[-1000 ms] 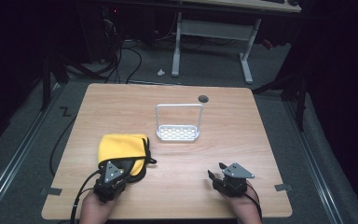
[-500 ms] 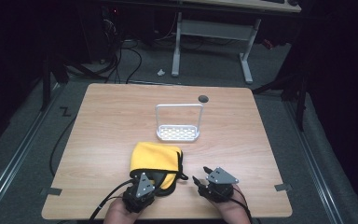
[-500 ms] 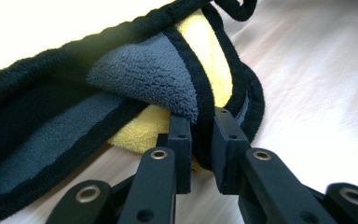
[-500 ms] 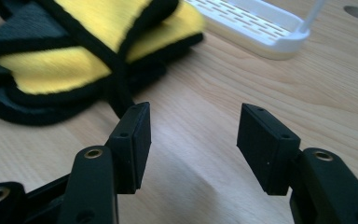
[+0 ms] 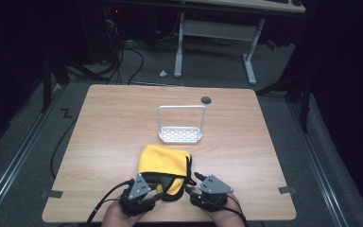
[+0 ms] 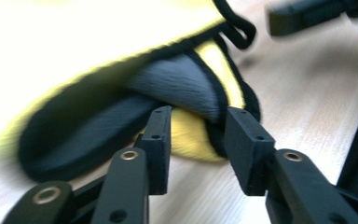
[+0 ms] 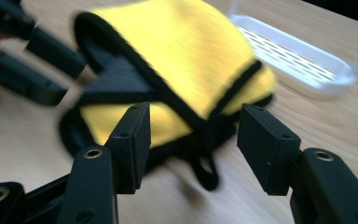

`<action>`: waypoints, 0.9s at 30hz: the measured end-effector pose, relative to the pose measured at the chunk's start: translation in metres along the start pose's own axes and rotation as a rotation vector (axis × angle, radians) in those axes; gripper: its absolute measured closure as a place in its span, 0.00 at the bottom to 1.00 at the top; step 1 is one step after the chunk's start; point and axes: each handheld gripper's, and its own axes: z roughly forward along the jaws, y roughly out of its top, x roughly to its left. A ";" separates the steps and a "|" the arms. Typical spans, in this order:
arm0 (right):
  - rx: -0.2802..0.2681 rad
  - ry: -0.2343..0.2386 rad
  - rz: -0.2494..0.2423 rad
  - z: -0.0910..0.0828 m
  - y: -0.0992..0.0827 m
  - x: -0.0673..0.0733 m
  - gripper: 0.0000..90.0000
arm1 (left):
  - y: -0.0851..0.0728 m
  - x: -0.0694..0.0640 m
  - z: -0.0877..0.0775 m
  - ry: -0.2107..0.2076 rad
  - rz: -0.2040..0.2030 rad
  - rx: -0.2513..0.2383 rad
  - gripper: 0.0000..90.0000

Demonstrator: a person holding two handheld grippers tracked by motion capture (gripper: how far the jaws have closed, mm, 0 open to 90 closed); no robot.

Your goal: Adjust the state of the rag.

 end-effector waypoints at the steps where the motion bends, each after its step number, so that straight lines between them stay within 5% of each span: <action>1: -0.005 0.015 -0.003 0.000 0.002 0.005 0.50 | -0.001 0.004 -0.007 0.019 -0.017 -0.024 0.67; 4: 0.006 0.072 -0.020 0.006 0.006 0.023 0.50 | -0.005 0.015 -0.020 0.048 -0.064 -0.059 0.60; 6: 0.028 0.104 -0.037 0.012 0.007 0.034 0.49 | -0.010 0.031 -0.027 0.090 -0.139 -0.082 0.56; 8: 0.044 0.118 -0.056 0.018 0.009 0.043 0.49 | -0.012 0.038 -0.025 0.080 -0.187 -0.083 0.50; 17: 0.092 0.121 -0.095 0.035 0.011 0.057 0.52 | -0.014 0.043 -0.003 0.066 -0.211 -0.020 0.43; 19: 0.103 0.098 -0.101 0.038 0.011 0.056 0.56 | -0.014 0.044 0.000 0.078 -0.216 -0.013 0.46; 23: 0.120 0.073 -0.102 0.041 0.010 0.053 0.69 | -0.019 0.057 0.003 0.063 -0.333 -0.012 0.51; 25: 0.122 0.063 -0.112 0.040 0.010 0.053 0.75 | -0.020 0.059 0.004 0.058 -0.351 -0.012 0.51; 26: 0.122 0.045 -0.121 0.039 0.009 0.052 0.89 | -0.021 0.061 0.004 0.053 -0.360 -0.011 0.51; 27: 0.116 0.034 -0.126 0.038 0.010 0.052 0.93 | -0.021 0.063 0.005 0.053 -0.370 -0.009 0.52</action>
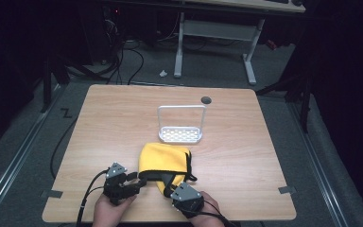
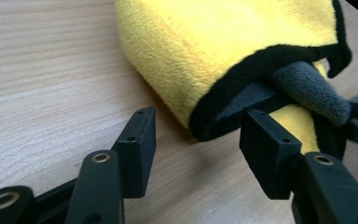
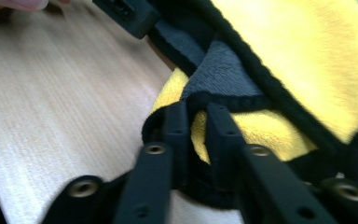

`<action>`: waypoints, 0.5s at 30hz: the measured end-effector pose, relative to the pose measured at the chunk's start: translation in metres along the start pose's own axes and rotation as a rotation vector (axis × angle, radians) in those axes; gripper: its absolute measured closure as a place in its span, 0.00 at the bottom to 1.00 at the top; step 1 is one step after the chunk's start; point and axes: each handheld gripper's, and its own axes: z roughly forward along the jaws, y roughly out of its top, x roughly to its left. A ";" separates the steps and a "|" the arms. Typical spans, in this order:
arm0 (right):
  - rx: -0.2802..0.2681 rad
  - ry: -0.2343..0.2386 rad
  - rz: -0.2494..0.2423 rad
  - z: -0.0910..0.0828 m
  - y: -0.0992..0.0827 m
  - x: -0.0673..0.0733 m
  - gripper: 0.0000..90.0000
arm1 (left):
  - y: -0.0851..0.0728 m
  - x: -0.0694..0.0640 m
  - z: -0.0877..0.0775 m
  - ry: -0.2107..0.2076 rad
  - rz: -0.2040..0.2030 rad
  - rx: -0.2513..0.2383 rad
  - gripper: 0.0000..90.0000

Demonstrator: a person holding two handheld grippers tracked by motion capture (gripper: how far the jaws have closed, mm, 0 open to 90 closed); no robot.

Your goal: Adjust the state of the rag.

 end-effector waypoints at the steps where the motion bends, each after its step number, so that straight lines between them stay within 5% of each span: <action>1: -0.004 -0.005 0.000 -0.001 0.000 -0.001 0.98 | 0.001 0.003 0.002 -0.014 -0.026 0.002 0.53; 4: -0.016 -0.007 0.002 -0.004 0.001 -0.002 0.98 | 0.002 0.006 0.003 -0.037 -0.052 -0.005 0.59; 9: -0.029 -0.024 -0.006 -0.009 0.000 -0.004 0.99 | 0.004 0.005 0.004 -0.060 -0.026 -0.002 0.88; 15: -0.053 -0.083 0.037 -0.024 -0.005 -0.023 1.00 | 0.010 0.001 -0.016 -0.054 0.044 -0.032 0.93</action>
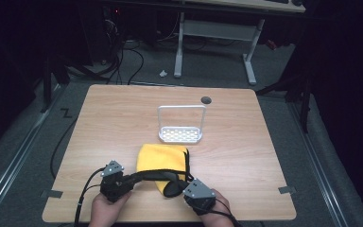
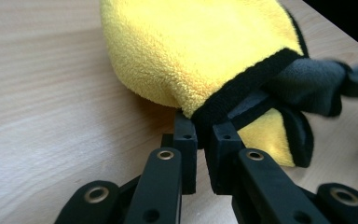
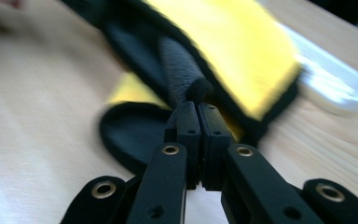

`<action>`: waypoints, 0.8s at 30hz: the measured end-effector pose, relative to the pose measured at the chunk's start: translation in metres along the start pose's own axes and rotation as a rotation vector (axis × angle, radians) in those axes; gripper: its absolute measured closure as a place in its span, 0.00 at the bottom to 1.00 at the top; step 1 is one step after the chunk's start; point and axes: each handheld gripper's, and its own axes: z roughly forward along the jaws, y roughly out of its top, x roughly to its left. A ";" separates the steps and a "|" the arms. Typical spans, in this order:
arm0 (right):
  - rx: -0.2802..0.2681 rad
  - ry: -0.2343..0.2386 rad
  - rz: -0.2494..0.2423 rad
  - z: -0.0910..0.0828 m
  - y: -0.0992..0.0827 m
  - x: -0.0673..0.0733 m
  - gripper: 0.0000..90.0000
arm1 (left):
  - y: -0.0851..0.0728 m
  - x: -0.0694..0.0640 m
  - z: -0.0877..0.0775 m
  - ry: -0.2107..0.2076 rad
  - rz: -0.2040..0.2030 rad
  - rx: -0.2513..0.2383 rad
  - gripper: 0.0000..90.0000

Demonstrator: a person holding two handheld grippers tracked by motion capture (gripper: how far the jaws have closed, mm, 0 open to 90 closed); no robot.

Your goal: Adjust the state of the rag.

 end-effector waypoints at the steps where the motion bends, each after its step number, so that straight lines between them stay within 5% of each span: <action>1: -0.005 -0.024 0.008 -0.003 -0.001 -0.006 1.00 | 0.001 -0.001 -0.004 0.012 0.010 -0.004 0.93; 6: -0.006 -0.085 0.080 -0.011 -0.009 -0.034 1.00 | 0.000 0.006 -0.014 0.015 -0.009 -0.011 0.93; 9: -0.003 -0.063 0.092 -0.010 -0.011 -0.040 0.95 | -0.002 0.008 -0.012 0.006 -0.023 -0.003 0.93; 11: -0.015 0.072 0.118 -0.002 -0.006 -0.020 0.76 | -0.002 0.002 -0.006 -0.009 -0.006 0.013 0.93; 15: 0.002 0.167 0.057 0.010 0.004 0.014 0.58 | -0.004 -0.007 0.000 -0.023 0.023 0.034 0.92; 19: 0.049 0.097 0.015 0.020 0.003 0.024 0.56 | -0.005 -0.010 0.002 -0.026 0.034 0.039 0.92; 23: 0.077 0.080 0.028 0.022 -0.001 0.018 0.66 | -0.005 -0.009 0.002 -0.027 0.033 0.038 0.92; 24: 0.090 0.071 0.031 0.023 -0.003 0.017 0.78 | -0.005 -0.008 0.002 -0.027 0.034 0.039 0.92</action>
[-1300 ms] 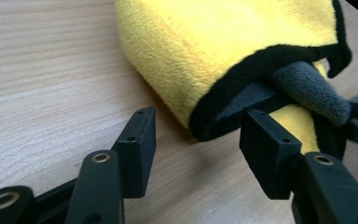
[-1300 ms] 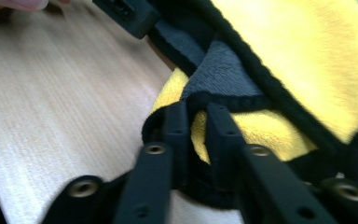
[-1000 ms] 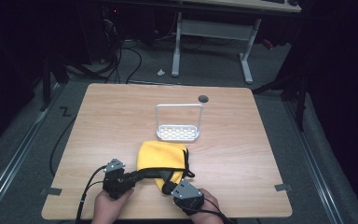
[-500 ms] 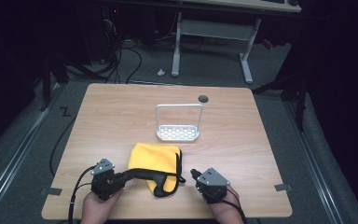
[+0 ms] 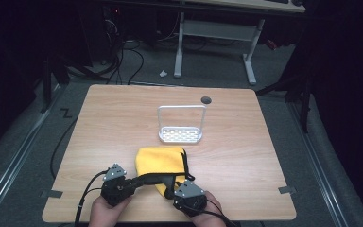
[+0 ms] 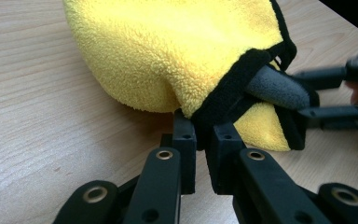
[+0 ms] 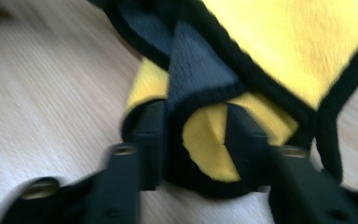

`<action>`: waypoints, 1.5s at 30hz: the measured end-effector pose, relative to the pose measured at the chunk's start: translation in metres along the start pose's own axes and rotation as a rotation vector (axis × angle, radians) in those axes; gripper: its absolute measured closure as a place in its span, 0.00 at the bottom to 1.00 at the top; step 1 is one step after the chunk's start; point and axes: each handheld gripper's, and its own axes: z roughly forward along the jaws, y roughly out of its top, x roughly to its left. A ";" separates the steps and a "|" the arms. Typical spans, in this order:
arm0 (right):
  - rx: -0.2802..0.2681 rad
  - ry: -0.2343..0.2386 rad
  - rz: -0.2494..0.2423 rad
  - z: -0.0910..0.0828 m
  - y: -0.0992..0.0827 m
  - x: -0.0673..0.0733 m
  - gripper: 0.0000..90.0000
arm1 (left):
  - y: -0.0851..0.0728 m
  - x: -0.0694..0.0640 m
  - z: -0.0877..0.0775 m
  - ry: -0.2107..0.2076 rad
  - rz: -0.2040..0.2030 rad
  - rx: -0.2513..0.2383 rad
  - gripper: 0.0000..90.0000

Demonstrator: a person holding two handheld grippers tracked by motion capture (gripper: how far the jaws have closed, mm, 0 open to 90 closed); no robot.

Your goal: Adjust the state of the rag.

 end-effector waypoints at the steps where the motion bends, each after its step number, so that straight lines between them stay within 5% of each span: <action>1: 0.003 0.016 -0.013 0.000 -0.002 -0.002 0.89 | 0.000 0.000 0.000 0.001 0.000 0.001 0.92; 2: -0.014 -0.004 -0.013 -0.003 -0.002 -0.005 0.97 | 0.001 0.000 -0.002 -0.001 0.000 -0.001 0.92; 7: -0.108 -0.098 0.025 -0.029 0.002 -0.032 0.98 | 0.006 -0.002 -0.012 -0.038 -0.021 -0.041 0.93; 10: -0.160 -0.189 0.064 -0.050 0.002 -0.057 0.98 | 0.016 -0.024 -0.022 -0.081 0.063 -0.066 0.94; 13: -0.198 -0.235 0.091 -0.063 0.003 -0.071 0.98 | 0.019 -0.028 -0.027 -0.100 0.078 -0.083 0.94; 16: -0.201 -0.277 0.121 -0.069 -0.001 -0.086 0.98 | 0.018 -0.014 -0.028 -0.057 0.062 -0.081 0.94; 20: -0.138 -0.291 0.181 -0.055 -0.016 -0.106 0.98 | 0.008 0.033 -0.032 0.013 -0.073 -0.084 0.95; 23: -0.120 -0.282 0.217 -0.050 -0.023 -0.117 0.98 | 0.005 0.049 -0.031 0.028 -0.108 -0.069 0.94; 26: -0.096 -0.283 0.204 -0.044 -0.024 -0.116 0.96 | 0.003 0.050 -0.024 0.045 -0.120 -0.039 0.93; 31: -0.087 -0.261 0.229 -0.038 -0.022 -0.113 0.77 | 0.000 0.053 -0.018 0.100 -0.128 0.013 0.84; 35: -0.131 -0.219 0.237 -0.046 -0.016 -0.105 0.64 | -0.001 0.056 -0.025 0.113 -0.152 0.007 0.63; 39: -0.153 -0.197 0.194 -0.054 -0.012 -0.088 0.61 | -0.003 0.043 -0.035 0.154 -0.119 -0.002 0.52; 45: -0.160 -0.147 0.157 -0.058 -0.010 -0.067 0.64 | -0.007 0.031 -0.048 0.162 -0.099 -0.037 0.48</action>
